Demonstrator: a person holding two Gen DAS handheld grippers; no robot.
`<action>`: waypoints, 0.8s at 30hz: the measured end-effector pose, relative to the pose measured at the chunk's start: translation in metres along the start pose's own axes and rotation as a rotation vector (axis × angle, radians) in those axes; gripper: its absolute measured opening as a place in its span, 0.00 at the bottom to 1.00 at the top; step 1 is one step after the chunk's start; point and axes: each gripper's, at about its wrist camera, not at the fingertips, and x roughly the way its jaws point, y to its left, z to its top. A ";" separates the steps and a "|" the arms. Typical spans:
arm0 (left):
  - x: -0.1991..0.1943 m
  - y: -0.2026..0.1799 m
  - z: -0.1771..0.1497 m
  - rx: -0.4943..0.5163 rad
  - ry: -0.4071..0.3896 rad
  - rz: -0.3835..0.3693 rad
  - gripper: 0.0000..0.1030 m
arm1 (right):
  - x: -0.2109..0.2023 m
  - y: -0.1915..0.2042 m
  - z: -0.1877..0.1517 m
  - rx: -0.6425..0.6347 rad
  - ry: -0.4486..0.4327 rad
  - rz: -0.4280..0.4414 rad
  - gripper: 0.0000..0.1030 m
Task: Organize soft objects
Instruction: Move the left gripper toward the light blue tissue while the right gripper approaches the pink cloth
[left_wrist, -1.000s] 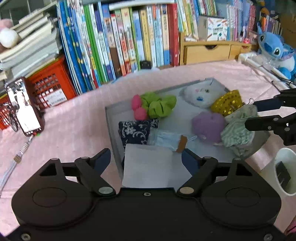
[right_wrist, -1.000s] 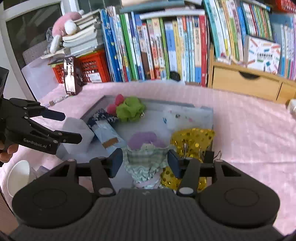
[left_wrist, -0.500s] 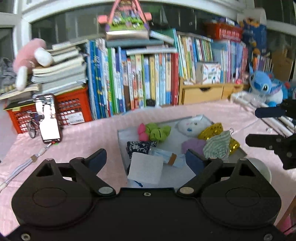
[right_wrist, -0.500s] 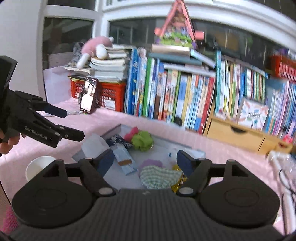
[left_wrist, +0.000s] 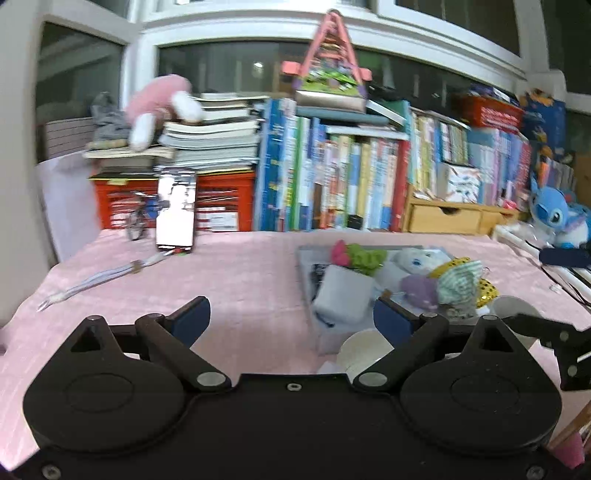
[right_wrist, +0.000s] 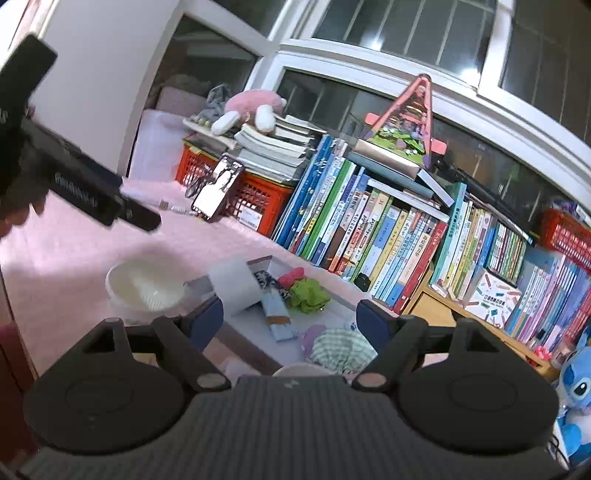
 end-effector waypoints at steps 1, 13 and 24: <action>-0.002 0.004 -0.005 -0.006 -0.005 0.006 0.92 | 0.000 0.004 -0.002 0.001 0.001 0.004 0.85; 0.009 0.031 -0.063 -0.059 0.161 -0.004 0.43 | 0.006 0.054 -0.018 -0.237 0.057 -0.022 0.83; 0.048 0.024 -0.083 -0.003 0.241 -0.188 0.21 | 0.027 0.077 -0.024 -0.484 0.173 0.051 0.70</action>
